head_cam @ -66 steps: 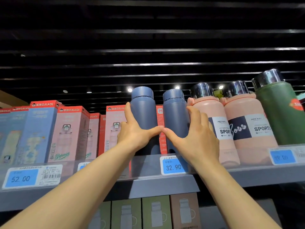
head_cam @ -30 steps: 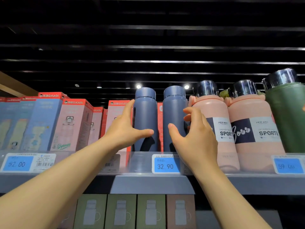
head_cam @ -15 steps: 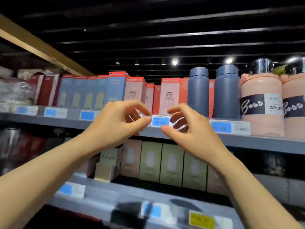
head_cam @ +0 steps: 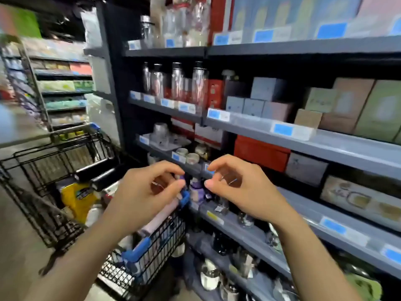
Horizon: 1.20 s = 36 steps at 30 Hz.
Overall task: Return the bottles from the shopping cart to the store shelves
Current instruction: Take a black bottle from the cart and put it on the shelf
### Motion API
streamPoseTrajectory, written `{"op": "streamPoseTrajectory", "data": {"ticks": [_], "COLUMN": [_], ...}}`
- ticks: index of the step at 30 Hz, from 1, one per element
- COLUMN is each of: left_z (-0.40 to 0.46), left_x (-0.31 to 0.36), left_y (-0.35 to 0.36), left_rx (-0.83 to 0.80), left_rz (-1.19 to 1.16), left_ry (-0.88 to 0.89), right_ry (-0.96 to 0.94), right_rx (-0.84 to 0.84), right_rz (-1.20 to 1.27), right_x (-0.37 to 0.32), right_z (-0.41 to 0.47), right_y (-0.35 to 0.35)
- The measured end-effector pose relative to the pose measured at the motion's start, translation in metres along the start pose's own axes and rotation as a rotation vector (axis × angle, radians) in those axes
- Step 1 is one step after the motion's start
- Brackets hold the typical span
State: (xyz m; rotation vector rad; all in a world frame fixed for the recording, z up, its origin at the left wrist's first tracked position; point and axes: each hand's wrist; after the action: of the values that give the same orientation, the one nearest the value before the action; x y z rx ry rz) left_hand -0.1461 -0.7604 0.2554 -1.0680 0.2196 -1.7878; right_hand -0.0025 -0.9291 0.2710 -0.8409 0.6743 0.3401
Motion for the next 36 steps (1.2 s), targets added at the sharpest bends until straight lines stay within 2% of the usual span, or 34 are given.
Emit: {"op": "streamPoseTrajectory", "data": {"ticks": [4, 6, 8, 12, 14, 16, 21, 25, 30, 36], "left_z": [-0.064, -0.099, -0.13, -0.163, -0.165, -0.155, -0.102, -0.06, -0.044, -0.027], "left_x": [-0.073, -0.112, -0.147, -0.201, -0.228, -0.253, -0.328, -0.376, -0.423, -0.484], "left_y": [-0.026, -0.035, -0.042, -0.061, -0.069, -0.072, -0.077, -0.086, -0.104, -0.132], "left_rx": [-0.004, 0.019, 0.002, -0.024, -0.031, -0.054, -0.159, -0.138, -0.079, -0.088], "left_rz": [0.046, 0.094, 0.144, 0.2, 0.229, 0.239, 0.233, 0.216, 0.175, 0.162], "left_ry": [-0.253, -0.409, -0.56, -0.753, -0.777, -0.788, -0.779, -0.82, -0.86, -0.891], "right_ry": [0.125, 0.164, 0.178, 0.177, 0.223, 0.263, 0.425, 0.576, 0.627, 0.756], "right_rx": [-0.154, -0.281, -0.488, -1.094, -1.195, -1.138, -0.854, -0.624, -0.388, -0.232], "right_rz": [0.181, 0.178, 0.081, -0.264, -0.293, -0.207, -0.001, 0.151, 0.285, 0.213], "right_x": [0.027, 0.039, 0.049, 0.07, 0.08, 0.097, 0.145, 0.169, 0.17, 0.194], "right_z": [0.014, 0.018, 0.024, 0.05, 0.066, 0.083, 0.136, 0.183, 0.235, 0.283], "right_y": [0.109, 0.159, 0.201, 0.262, 0.282, 0.301, 0.338, 0.373, 0.408, 0.441]}}
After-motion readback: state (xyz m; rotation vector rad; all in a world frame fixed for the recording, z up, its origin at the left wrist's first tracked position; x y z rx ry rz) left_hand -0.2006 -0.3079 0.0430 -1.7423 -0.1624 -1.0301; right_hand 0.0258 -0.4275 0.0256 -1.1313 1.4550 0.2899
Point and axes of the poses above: each hand's wrist, its own z-axis towards the middle knuckle, its own y-axis out of the palm, x = y × z, and after that the axes turned 3 degrees about -y, right-handed
